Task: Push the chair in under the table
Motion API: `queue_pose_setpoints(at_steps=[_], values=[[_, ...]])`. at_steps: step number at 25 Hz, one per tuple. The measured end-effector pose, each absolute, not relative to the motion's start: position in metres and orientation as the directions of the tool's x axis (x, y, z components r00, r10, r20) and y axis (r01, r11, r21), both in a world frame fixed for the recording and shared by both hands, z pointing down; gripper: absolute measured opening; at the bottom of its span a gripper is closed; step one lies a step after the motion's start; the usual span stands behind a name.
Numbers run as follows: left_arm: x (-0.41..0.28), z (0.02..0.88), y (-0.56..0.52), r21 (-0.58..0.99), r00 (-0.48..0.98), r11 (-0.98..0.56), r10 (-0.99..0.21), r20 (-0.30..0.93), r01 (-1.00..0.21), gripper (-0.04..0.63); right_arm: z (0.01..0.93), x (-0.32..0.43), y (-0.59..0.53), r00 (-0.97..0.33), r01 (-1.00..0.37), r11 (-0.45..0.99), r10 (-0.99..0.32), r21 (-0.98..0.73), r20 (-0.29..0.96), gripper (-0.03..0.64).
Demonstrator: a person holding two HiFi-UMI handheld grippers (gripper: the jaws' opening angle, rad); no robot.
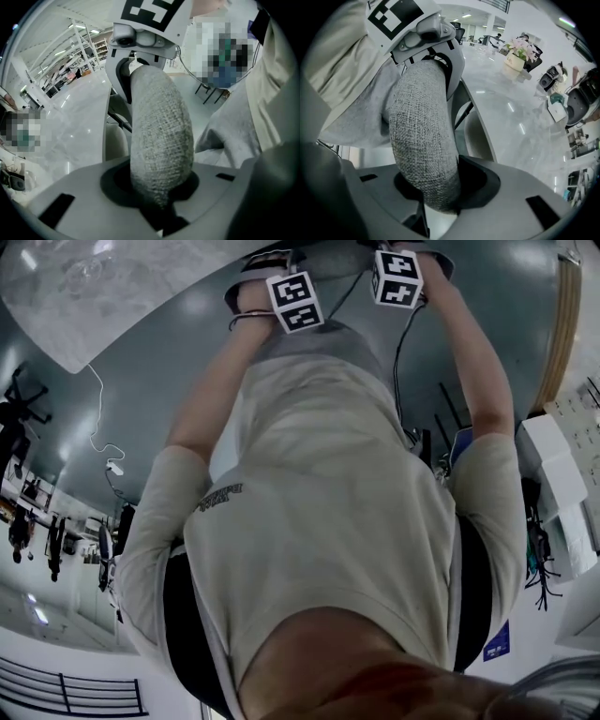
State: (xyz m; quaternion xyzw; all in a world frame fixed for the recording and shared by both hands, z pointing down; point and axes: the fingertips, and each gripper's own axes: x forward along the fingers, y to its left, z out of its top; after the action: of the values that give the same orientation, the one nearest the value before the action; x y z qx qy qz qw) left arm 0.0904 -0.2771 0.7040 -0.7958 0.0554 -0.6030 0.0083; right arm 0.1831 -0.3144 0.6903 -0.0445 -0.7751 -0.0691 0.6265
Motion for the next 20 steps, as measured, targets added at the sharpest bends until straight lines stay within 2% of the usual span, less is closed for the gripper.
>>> queue_pose_setpoints(at_steps=[20], values=[[0.123,0.703,-0.301,-0.042,0.266,-0.988,-0.080,0.961,-0.146,0.100,0.689,0.213,-0.343,-0.195,0.274,0.962,0.069,-0.013,0.978,0.166]])
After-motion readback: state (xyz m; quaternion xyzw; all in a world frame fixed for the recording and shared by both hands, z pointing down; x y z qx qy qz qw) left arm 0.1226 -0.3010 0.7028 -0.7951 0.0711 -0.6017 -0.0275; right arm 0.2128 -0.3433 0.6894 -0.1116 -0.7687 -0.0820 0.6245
